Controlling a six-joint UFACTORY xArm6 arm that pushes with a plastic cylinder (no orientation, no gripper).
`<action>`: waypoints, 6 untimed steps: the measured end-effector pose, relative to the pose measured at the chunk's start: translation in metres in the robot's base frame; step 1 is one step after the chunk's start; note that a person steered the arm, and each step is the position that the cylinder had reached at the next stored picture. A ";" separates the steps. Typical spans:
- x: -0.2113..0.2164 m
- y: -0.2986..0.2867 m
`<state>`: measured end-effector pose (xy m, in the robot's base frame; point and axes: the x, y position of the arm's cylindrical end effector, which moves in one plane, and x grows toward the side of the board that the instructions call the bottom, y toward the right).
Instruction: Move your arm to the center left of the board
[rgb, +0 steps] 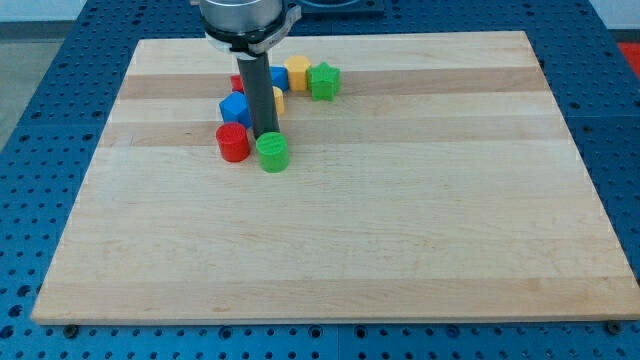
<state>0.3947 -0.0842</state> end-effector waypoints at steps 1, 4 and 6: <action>0.041 -0.024; 0.049 -0.039; 0.081 -0.163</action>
